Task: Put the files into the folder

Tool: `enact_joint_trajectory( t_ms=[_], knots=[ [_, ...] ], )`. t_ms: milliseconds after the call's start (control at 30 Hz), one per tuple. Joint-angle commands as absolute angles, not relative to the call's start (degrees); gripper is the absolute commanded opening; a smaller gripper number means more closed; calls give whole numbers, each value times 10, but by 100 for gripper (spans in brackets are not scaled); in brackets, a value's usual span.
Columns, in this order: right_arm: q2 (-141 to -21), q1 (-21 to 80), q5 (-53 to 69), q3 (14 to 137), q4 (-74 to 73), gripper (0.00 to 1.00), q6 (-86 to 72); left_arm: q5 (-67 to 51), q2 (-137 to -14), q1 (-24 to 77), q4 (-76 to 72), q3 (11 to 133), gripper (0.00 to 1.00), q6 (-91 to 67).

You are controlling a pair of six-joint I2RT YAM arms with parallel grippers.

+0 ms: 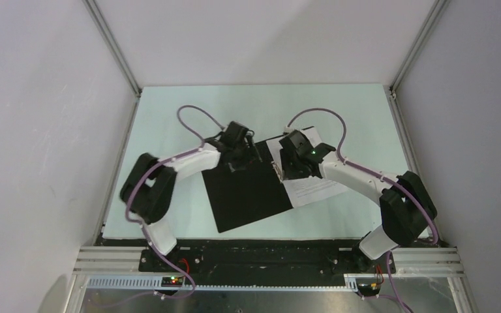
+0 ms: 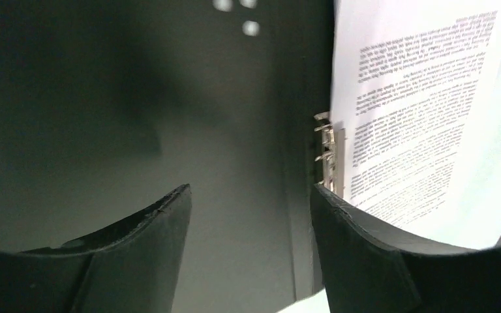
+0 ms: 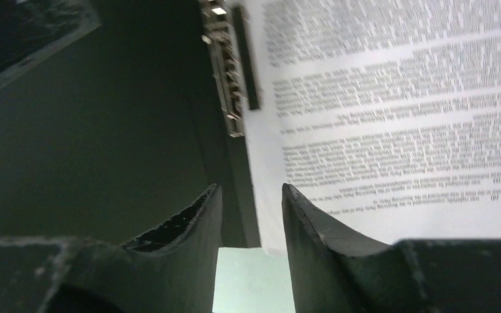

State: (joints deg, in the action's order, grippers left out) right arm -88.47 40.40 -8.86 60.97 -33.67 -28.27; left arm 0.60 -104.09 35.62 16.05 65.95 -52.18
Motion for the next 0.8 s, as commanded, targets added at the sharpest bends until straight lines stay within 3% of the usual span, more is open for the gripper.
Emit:
enact_joint_trajectory(
  t_ms=[0, 233, 333, 767],
  knots=[
    [-911, 429, -116, 669, -304, 45, -220, 41, -901, 288, 242, 604, 73, -486],
    [-1000, 453, -141, 710, -284, 45, -185, -16, -691, 136, 268, 416, 82, -435],
    [-1050, 458, -170, 741, -286, 34, -171, -53, -655, 83, 276, 378, 82, -422],
    [-1119, 449, -193, 783, -284, 28, -142, -69, -627, 72, 292, 348, 83, -400]
  ],
)
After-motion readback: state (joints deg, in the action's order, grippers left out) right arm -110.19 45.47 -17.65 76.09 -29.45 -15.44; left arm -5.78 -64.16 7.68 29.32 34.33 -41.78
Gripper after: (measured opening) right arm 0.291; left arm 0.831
